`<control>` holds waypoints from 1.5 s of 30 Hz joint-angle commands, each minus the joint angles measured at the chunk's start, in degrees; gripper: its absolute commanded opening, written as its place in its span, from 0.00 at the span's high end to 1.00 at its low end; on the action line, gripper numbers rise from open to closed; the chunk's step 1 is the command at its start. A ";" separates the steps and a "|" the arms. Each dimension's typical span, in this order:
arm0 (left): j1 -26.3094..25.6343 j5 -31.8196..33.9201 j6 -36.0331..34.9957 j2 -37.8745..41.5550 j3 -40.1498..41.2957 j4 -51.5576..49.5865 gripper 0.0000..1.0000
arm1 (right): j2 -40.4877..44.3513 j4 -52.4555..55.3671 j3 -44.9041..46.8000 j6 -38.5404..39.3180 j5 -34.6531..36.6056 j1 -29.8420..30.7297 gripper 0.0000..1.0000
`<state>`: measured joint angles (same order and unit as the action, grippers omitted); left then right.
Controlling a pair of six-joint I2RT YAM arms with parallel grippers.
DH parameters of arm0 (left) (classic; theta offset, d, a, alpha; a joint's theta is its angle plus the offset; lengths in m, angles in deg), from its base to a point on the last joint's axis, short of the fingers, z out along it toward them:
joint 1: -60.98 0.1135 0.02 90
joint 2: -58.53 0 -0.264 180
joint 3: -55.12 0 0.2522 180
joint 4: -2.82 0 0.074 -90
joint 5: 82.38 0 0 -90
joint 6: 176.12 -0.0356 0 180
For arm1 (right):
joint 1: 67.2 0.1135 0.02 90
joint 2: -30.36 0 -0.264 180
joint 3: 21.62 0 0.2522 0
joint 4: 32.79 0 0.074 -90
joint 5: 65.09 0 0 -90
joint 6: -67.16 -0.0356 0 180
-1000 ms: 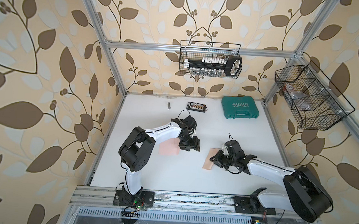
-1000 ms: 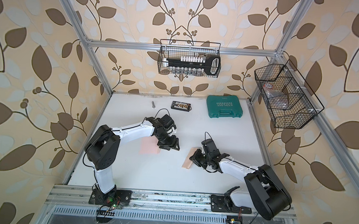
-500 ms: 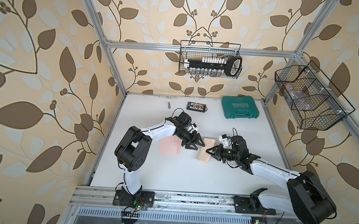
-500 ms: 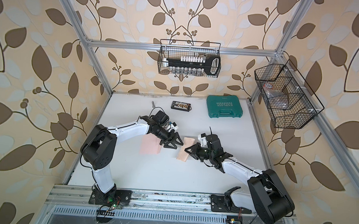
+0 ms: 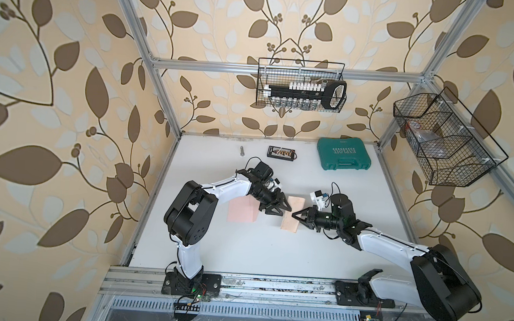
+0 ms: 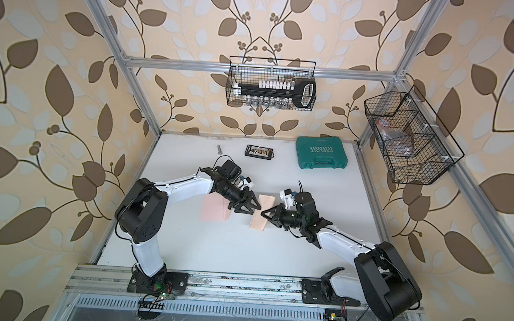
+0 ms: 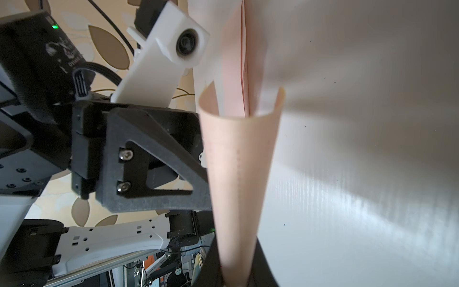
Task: Fold the letter paper in half and place it into the envelope
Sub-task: Pick up the letter paper from the center of the board.
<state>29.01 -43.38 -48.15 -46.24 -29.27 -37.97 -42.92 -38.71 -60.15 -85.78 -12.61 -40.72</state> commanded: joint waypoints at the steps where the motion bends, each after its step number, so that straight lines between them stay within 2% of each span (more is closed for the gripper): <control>1: -0.80 -1.54 0.96 1.06 -0.90 1.38 0.54 | -1.33 1.69 -1.26 1.87 0.30 1.06 0.86; 11: -0.81 -2.43 0.52 1.94 -0.39 0.90 0.71 | -3.23 3.66 -1.96 3.37 2.25 1.70 0.86; 22: -0.80 -3.84 0.26 2.03 -0.58 0.83 0.78 | -3.37 4.04 -2.49 3.70 2.47 1.75 0.85; 25: -0.81 -3.75 0.00 2.29 -0.30 0.92 0.83 | -3.07 4.19 -2.36 3.67 2.56 1.90 0.84; 29: -0.78 -3.67 -0.49 2.66 0.05 0.91 0.97 | -2.44 4.91 -2.31 4.03 2.71 2.01 0.84; 31: -0.77 -3.66 -0.68 2.72 0.05 0.83 1.00 | -2.23 5.30 -2.40 4.14 2.73 2.02 0.83; 45: -0.78 -3.84 -1.10 3.26 0.32 0.84 1.00 | -0.68 8.08 -3.31 5.79 2.11 2.09 0.79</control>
<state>28.67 -45.02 -48.21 -46.13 -29.23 -37.66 -44.43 -31.61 -61.75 -81.21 -10.21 -39.09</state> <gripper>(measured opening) 0.046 0.211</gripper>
